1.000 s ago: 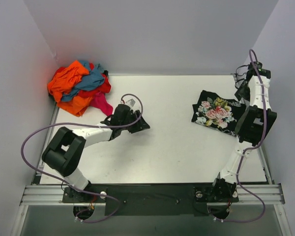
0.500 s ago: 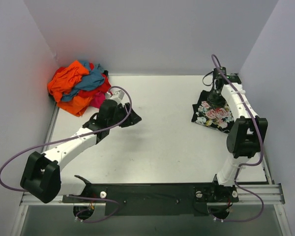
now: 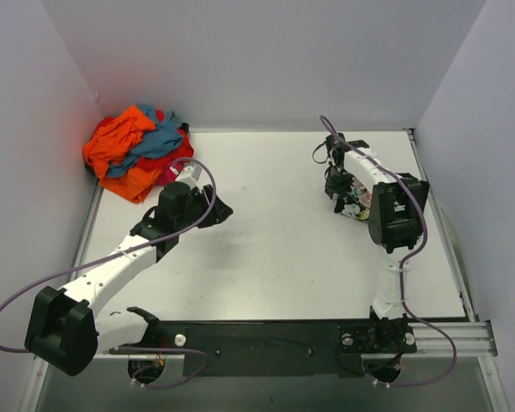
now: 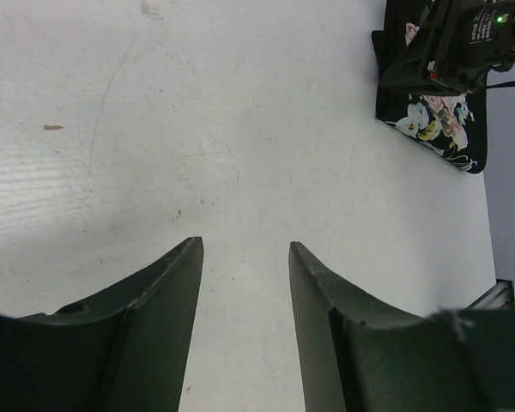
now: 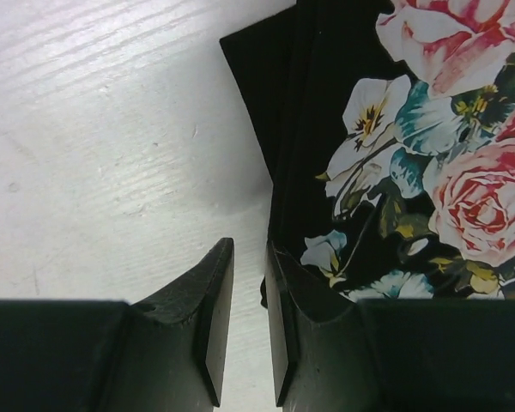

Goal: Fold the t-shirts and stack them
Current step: Put the neatly folded tshirt into the corner of the board with the right arm

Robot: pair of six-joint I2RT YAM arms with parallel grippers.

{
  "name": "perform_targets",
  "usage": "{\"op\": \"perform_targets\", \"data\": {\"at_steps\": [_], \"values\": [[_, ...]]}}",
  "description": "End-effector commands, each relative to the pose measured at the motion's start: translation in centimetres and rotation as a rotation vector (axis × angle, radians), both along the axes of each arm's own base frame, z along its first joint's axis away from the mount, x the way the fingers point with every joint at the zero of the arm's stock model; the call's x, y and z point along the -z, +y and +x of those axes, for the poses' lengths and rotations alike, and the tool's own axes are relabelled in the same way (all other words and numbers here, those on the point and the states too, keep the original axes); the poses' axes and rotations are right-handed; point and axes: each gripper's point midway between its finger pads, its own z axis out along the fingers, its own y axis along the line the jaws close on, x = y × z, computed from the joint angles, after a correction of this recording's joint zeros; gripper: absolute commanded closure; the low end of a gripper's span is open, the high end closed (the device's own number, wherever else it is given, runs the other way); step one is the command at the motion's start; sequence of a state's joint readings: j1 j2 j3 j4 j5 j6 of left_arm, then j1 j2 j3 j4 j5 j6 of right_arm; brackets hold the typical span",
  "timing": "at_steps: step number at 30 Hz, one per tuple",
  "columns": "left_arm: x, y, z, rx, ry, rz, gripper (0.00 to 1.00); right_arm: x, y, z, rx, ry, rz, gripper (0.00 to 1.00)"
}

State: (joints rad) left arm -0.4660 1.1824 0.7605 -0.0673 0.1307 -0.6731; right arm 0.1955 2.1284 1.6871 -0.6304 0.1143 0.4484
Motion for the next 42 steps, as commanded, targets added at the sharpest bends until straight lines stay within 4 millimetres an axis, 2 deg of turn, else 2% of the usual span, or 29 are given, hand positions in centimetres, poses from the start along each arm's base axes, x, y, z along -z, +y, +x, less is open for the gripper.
{"op": "perform_targets", "data": {"at_steps": [1,3,4,5,9,12,13,14,16,18,19,20,21,22,24,25,26,27,28,29,30,31,32,35,40,41,42], "values": [[-1.1,0.6,0.5,-0.013,-0.057,0.006,0.45,0.3,-1.2,-0.7,0.045,0.030,-0.038,0.83],[-0.9,0.4,0.5,-0.008,-0.051,0.004,0.45,0.9,-1.9,-1.8,0.058,0.058,-0.064,0.84],[-0.7,0.4,0.4,-0.004,-0.050,0.001,0.45,0.6,-2.2,-2.1,0.066,0.054,-0.070,0.85],[-0.6,0.3,0.4,-0.002,-0.047,-0.001,0.45,0.9,-2.8,-3.1,0.070,0.072,-0.095,0.85],[-0.8,0.3,0.2,0.000,-0.051,-0.005,0.45,0.1,-4.7,-6.1,0.096,0.088,-0.158,0.85],[-1.0,0.4,0.1,-0.002,-0.056,-0.004,0.45,-1.1,-5.6,-7.4,0.110,0.068,-0.163,0.85],[-0.9,0.5,0.1,-0.006,-0.055,-0.001,0.45,-1.0,-5.7,-8.1,0.110,0.079,-0.164,0.84],[-1.1,0.4,0.1,-0.005,-0.060,-0.003,0.45,-1.6,-5.6,-8.1,0.099,0.059,-0.153,0.84],[-1.0,0.5,0.1,-0.008,-0.059,0.002,0.45,-2.3,-4.5,-8.2,0.065,0.036,-0.111,0.79],[-1.0,0.5,0.1,-0.008,-0.055,0.004,0.45,-3.5,-2.9,-8.0,0.016,-0.009,-0.081,0.68],[-1.2,0.5,0.2,-0.009,-0.058,0.003,0.45,-4.1,-1.6,-8.1,-0.035,-0.033,-0.078,0.58],[-1.2,0.5,0.1,-0.012,-0.058,0.004,0.45,-5.3,-1.0,-8.2,-0.060,-0.082,-0.075,0.46],[-1.5,0.6,0.0,-0.011,-0.064,0.003,0.45,-5.8,0.6,-8.5,-0.120,-0.106,-0.078,0.40],[-1.5,0.7,0.0,-0.014,-0.071,0.005,0.45,-6.8,1.2,-8.8,-0.146,-0.159,-0.073,0.22],[-1.8,0.8,-0.3,-0.012,-0.094,0.008,0.40,-8.1,3.5,-9.9,-0.238,-0.250,-0.058,0.00],[-1.7,0.9,-0.7,-0.008,-0.104,0.009,0.37,-9.1,4.9,-9.8,-0.285,-0.320,-0.034,0.00],[-1.4,1.1,-1.0,-0.010,-0.112,0.022,0.29,-9.2,5.4,-11.1,-0.318,-0.353,-0.008,0.00],[-1.6,1.3,-1.3,-0.018,-0.133,0.028,0.20,-11.4,6.5,-11.1,-0.351,-0.459,0.034,0.00],[-0.9,1.5,-1.8,-0.014,-0.130,0.044,0.18,-10.3,7.0,-12.5,-0.403,-0.454,0.055,0.00],[-1.3,1.7,-2.1,-0.016,-0.159,0.048,0.17,-11.7,7.6,-12.8,-0.419,-0.532,0.088,0.00],[-0.8,2.1,-2.6,-0.022,-0.163,0.053,0.16,-11.1,7.6,-13.9,-0.444,-0.536,0.096,0.00],[-0.7,2.3,-2.9,-0.022,-0.174,0.057,0.15,-12.5,7.7,-14.2,-0.445,-0.607,0.118,0.00],[0.0,2.6,-3.7,-0.017,-0.176,0.061,0.14,-11.2,7.5,-15.1,-0.459,-0.600,0.112,0.00],[1.5,3.3,-5.0,-0.005,-0.180,0.079,0.14,-10.6,6.6,-16.6,-0.433,-0.691,0.141,0.00],[3.1,4.3,-6.7,-0.006,-0.226,0.057,0.14,-9.8,5.8,-17.2,-0.351,-0.742,0.174,0.00],[4.2,4.5,-7.0,-0.004,-0.218,0.067,0.14,-9.4,5.5,-17.3,-0.332,-0.736,0.169,0.00],[3.8,4.9,-6.8,-0.032,-0.248,0.066,0.14,-8.9,5.5,-17.5,-0.327,-0.726,0.172,0.00]]}}
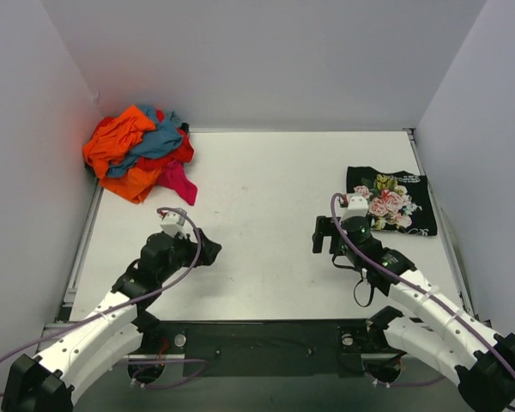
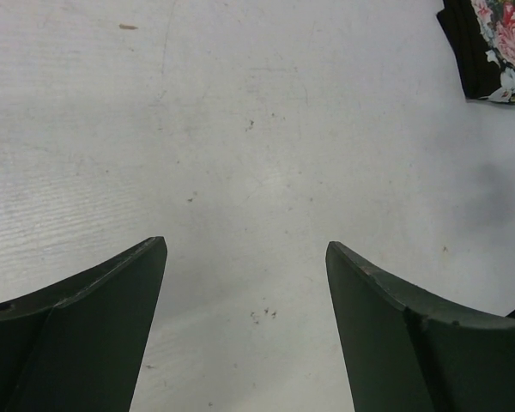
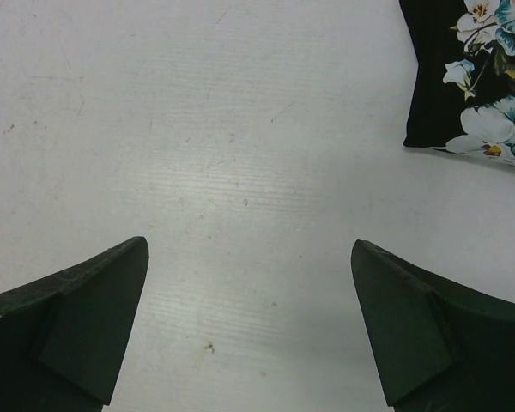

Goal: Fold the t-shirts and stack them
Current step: Put the neatly folded tshirt into the corner of the board with the right arm

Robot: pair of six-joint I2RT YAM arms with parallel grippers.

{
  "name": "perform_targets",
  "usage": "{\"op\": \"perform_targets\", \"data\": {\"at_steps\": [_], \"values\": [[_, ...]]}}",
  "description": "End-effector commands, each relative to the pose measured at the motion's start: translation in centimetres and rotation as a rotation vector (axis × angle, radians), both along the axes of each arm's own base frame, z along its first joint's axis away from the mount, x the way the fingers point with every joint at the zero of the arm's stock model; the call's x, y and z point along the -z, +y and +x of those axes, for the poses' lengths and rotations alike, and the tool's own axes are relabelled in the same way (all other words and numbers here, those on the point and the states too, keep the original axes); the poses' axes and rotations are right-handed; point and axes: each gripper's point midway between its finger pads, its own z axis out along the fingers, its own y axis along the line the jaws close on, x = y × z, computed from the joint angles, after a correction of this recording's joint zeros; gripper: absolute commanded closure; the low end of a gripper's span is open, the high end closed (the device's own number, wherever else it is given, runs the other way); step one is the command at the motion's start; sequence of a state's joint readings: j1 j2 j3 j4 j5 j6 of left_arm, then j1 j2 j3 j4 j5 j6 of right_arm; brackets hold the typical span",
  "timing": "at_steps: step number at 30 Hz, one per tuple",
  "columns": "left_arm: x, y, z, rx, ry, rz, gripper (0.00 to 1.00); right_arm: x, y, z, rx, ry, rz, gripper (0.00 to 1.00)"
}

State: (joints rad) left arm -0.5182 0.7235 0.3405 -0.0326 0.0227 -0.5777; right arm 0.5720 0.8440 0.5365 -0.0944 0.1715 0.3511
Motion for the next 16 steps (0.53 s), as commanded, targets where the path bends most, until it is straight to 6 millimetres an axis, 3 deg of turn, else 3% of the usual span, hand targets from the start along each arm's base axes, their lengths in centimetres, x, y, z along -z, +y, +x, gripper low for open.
{"op": "perform_targets", "data": {"at_steps": [1,5,16], "values": [[-0.4,0.8,0.4,-0.022,-0.117,0.003,0.14,0.0,0.1,0.6,0.059,-0.047,0.057,0.00],[-0.4,1.4,0.3,-0.036,-0.147,0.020,0.15,1.1,0.2,0.3,0.052,-0.056,0.082,0.00],[-1.3,1.3,-0.1,-0.022,-0.192,-0.010,0.15,0.5,0.3,-0.1,0.034,-0.087,0.111,0.00]]}}
